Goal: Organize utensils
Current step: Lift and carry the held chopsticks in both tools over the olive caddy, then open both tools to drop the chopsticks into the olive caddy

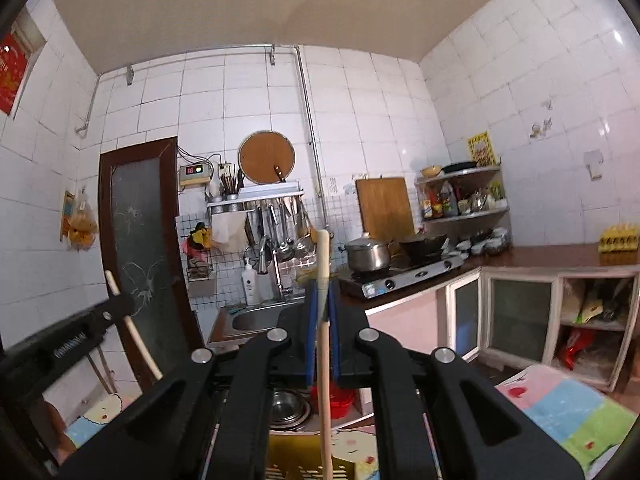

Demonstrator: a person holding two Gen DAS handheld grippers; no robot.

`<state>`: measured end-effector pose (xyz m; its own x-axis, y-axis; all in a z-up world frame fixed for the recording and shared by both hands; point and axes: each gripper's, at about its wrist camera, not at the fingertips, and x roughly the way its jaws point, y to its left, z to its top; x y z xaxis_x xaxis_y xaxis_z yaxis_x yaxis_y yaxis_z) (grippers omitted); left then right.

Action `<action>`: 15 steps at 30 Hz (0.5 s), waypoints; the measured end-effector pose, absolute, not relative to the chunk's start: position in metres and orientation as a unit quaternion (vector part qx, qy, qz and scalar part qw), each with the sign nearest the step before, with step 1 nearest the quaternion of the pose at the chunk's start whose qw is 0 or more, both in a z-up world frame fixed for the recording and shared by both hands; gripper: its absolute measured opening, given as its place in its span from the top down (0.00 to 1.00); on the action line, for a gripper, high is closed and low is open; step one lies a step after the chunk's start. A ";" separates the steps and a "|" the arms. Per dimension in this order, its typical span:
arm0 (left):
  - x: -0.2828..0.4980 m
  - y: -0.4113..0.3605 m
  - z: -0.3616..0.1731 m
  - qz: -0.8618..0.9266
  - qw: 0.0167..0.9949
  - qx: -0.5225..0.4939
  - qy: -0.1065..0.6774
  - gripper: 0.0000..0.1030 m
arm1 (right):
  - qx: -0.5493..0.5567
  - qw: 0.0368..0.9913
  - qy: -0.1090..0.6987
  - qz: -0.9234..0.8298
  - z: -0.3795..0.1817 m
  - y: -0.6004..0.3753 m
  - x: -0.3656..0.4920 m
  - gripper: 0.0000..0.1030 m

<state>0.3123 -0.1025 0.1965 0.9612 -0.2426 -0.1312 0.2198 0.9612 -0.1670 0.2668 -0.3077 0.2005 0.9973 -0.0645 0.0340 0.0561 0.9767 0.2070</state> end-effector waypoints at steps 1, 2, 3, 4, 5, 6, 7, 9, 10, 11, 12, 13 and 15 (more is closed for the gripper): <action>0.316 -0.104 0.192 -0.116 0.987 -0.073 0.078 0.96 | 0.105 0.994 -0.020 -0.023 0.195 -0.308 0.274 0.94; 0.322 -0.107 0.183 -0.113 0.988 -0.070 0.084 0.96 | 0.101 0.994 -0.019 -0.024 0.190 -0.307 0.280 0.94; 0.328 -0.108 0.174 -0.112 0.987 -0.070 0.091 0.96 | 0.096 0.995 -0.018 -0.024 0.186 -0.306 0.284 0.94; 0.333 -0.109 0.169 -0.112 0.987 -0.070 0.097 0.96 | 0.088 0.996 -0.009 -0.024 0.179 -0.304 0.291 0.94; 0.338 -0.110 0.163 -0.110 0.986 -0.068 0.103 0.96 | 0.085 0.996 -0.001 -0.026 0.173 -0.303 0.295 0.94; 0.341 -0.109 0.155 -0.107 0.986 -0.066 0.109 0.96 | 0.083 0.996 0.012 -0.028 0.165 -0.303 0.301 0.94; 0.345 -0.108 0.146 -0.105 0.986 -0.064 0.117 0.96 | 0.082 0.996 0.021 -0.029 0.159 -0.302 0.304 0.94; 0.350 -0.106 0.134 -0.101 0.984 -0.062 0.129 0.96 | 0.082 0.995 0.043 -0.035 0.145 -0.306 0.311 0.94; 0.353 -0.105 0.126 -0.100 0.983 -0.059 0.141 0.96 | 0.087 0.994 0.056 -0.038 0.138 -0.309 0.315 0.94; 0.355 -0.104 0.122 -0.100 0.983 -0.058 0.146 0.96 | 0.092 0.993 0.067 -0.040 0.132 -0.312 0.317 0.94; 0.356 -0.103 0.119 -0.099 0.982 -0.057 0.151 0.96 | 0.097 0.992 0.076 -0.041 0.128 -0.315 0.319 0.94; 0.356 -0.101 0.116 -0.101 0.981 -0.057 0.157 0.96 | 0.100 0.991 0.082 -0.041 0.124 -0.316 0.318 0.93; 0.357 -0.099 0.116 -0.106 0.978 -0.059 0.169 0.96 | 0.098 0.989 0.100 -0.038 0.121 -0.317 0.317 0.93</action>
